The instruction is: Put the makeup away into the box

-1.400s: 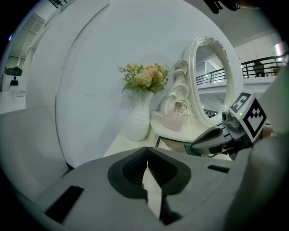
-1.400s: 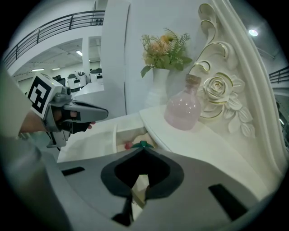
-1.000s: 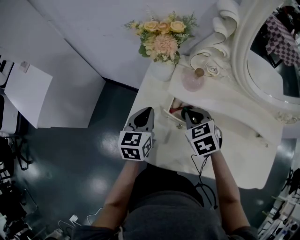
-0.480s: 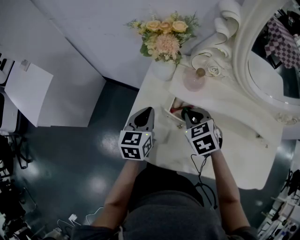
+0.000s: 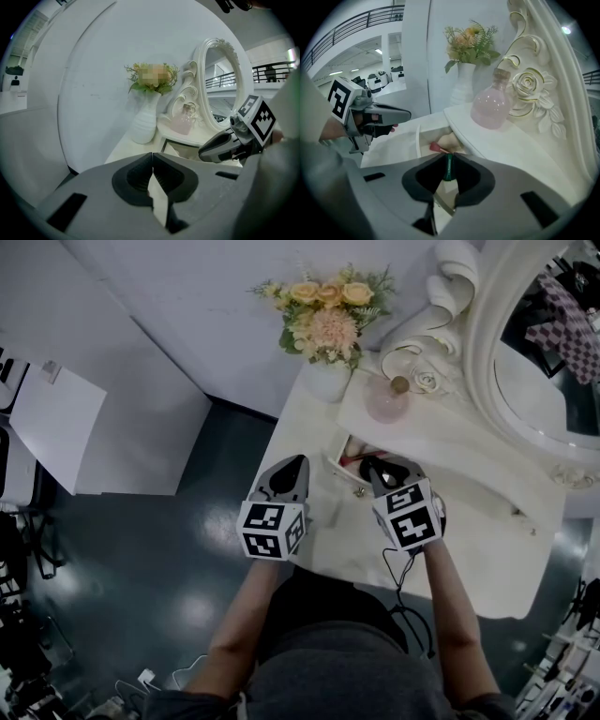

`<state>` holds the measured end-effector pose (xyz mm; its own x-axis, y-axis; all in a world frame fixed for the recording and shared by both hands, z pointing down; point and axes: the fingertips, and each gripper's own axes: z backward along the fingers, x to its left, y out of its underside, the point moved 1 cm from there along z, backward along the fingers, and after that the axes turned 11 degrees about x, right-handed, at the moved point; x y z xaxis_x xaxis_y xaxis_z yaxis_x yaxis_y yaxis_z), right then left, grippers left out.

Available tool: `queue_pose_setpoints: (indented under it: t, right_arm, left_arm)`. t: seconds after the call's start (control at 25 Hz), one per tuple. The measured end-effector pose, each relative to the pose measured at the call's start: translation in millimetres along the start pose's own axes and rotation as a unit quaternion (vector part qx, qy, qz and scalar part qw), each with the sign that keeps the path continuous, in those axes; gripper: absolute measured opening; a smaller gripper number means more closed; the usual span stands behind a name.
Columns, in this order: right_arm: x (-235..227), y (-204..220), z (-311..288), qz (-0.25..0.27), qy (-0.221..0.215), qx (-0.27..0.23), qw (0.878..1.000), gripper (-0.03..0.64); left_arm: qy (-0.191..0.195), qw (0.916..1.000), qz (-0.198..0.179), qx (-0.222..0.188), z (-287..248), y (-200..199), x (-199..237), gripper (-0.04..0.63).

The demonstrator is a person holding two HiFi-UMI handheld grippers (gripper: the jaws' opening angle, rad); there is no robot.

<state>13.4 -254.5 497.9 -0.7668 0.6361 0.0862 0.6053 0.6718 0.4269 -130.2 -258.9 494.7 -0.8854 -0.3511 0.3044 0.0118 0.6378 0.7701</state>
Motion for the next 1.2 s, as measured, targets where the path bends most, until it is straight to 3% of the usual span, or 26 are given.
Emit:
queue_pose_setpoints:
  t: [0.52,0.92,1.2]
  right_arm:
    - [-11,-6,29,-0.061,0.005,-0.076,0.995,0.060]
    - [-24,-7,77,-0.139,-0.002,-0.190,0.972,0.032]
    - [-31,6,108,-0.164,0.009,-0.240,0.957,0.012]
  left_arm:
    - [0.003,0.9999,-0.013,-0.005,1,-6,-11,0.006]
    - [-0.003,0.9992,-0.033,-0.020,11,-19,-21,0.006]
    - [-0.004,0.9985,-0.045,-0.029,19,-26,-33,0.006]
